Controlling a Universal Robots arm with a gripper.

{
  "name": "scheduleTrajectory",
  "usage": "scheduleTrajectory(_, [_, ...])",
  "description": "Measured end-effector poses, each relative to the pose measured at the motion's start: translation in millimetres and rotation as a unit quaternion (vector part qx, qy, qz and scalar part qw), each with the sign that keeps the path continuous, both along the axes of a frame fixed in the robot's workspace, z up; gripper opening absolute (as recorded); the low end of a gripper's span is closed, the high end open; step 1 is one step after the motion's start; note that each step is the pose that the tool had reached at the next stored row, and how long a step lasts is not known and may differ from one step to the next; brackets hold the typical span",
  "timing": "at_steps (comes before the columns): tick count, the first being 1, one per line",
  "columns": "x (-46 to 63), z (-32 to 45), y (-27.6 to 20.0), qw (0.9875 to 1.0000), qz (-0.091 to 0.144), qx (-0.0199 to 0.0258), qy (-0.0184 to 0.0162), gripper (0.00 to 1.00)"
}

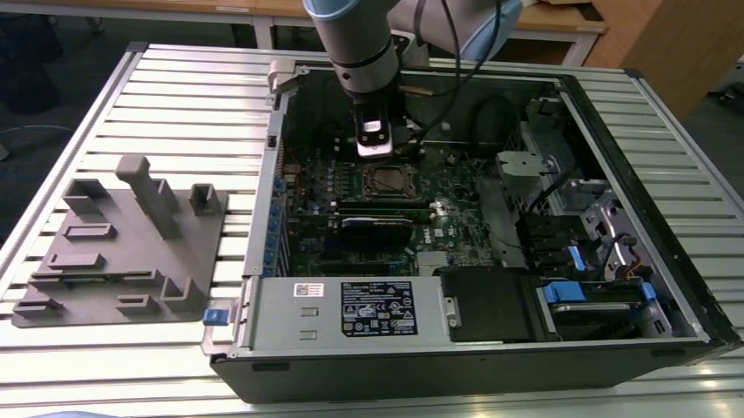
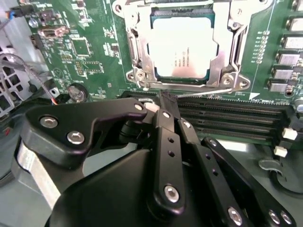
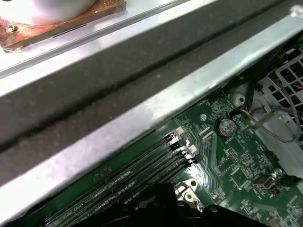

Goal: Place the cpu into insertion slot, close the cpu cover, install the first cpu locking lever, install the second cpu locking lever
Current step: 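Install the first cpu locking lever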

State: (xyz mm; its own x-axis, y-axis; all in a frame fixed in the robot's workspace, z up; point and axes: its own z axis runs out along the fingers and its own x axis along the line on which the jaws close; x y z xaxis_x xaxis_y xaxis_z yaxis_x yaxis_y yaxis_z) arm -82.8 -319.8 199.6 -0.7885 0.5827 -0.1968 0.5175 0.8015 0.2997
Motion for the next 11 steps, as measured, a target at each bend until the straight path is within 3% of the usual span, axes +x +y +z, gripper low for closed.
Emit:
scheduleTrajectory(3, [0.0,3.8,0.0,1.0,0.0,-0.0008,0.0001,0.11])
scheduleTrajectory(11, [-0.2,3.9,1.2,1.0,0.0,-0.0011,0.0001,0.11])
